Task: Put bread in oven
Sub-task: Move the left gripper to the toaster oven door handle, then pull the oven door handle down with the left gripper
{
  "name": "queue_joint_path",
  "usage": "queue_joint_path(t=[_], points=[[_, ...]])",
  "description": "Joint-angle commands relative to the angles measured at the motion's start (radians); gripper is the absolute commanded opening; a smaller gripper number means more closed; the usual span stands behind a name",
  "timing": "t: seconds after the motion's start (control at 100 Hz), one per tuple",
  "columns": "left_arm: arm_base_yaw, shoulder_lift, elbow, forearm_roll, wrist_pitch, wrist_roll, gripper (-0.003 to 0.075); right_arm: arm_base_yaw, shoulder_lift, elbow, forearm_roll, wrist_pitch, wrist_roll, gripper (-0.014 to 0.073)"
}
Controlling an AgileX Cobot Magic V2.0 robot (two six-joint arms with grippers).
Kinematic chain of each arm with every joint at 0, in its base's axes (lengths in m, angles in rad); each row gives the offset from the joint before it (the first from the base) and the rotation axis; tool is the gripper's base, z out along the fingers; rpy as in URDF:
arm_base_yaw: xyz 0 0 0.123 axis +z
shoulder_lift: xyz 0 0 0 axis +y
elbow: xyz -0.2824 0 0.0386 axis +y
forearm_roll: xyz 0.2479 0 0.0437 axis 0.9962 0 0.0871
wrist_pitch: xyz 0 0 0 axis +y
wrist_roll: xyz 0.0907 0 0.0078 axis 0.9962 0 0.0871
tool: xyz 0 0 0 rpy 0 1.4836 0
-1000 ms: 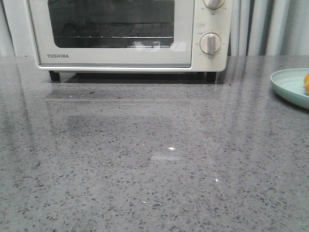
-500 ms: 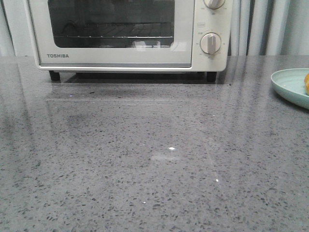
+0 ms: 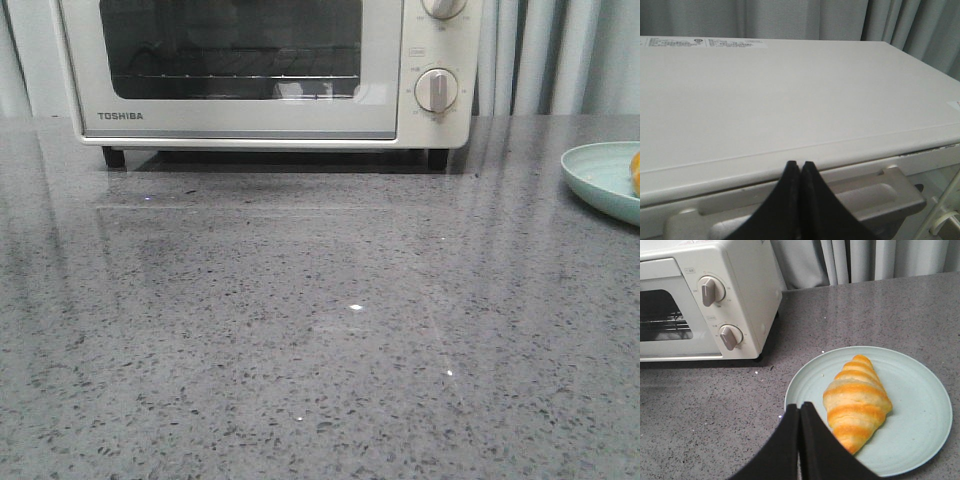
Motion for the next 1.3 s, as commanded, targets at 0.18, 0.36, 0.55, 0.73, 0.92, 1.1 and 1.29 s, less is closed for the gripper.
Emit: queue_joint_path(t=[0.18,0.36,0.55,0.73,0.92,1.1,1.29], points=[[-0.008,-0.034,-0.008,-0.003,0.023,-0.007,-0.0021,0.002,0.012,-0.035,-0.011,-0.090,-0.007,-0.0067],[-0.008,-0.056,0.108,-0.042,0.028,-0.007,-0.0021,0.002,0.012,-0.035,-0.011,-0.090,-0.007,-0.0067],[-0.050,-0.162,0.358,-0.148,-0.106,-0.007,-0.0021,0.002,0.012,-0.035,-0.011,-0.090,-0.007,-0.0067],[-0.165,-0.328,0.526,-0.183,-0.142,-0.007,-0.0021,0.002,0.012,-0.035,-0.011,-0.082,-0.007,-0.0067],[-0.223,-0.533,0.558,-0.174,-0.003,0.003,-0.0022,0.002,0.012,-0.035,-0.011,-0.015,-0.007,-0.0067],[-0.225,-0.731,0.558,-0.107,0.047,0.004,-0.0022,0.002,0.026,-0.063,-0.011,0.104,-0.007,-0.0061],[-0.222,-0.903,0.558,-0.040,0.098,0.004,-0.0022,0.002,0.109,-0.172,-0.011,0.268,-0.007,0.0232]])
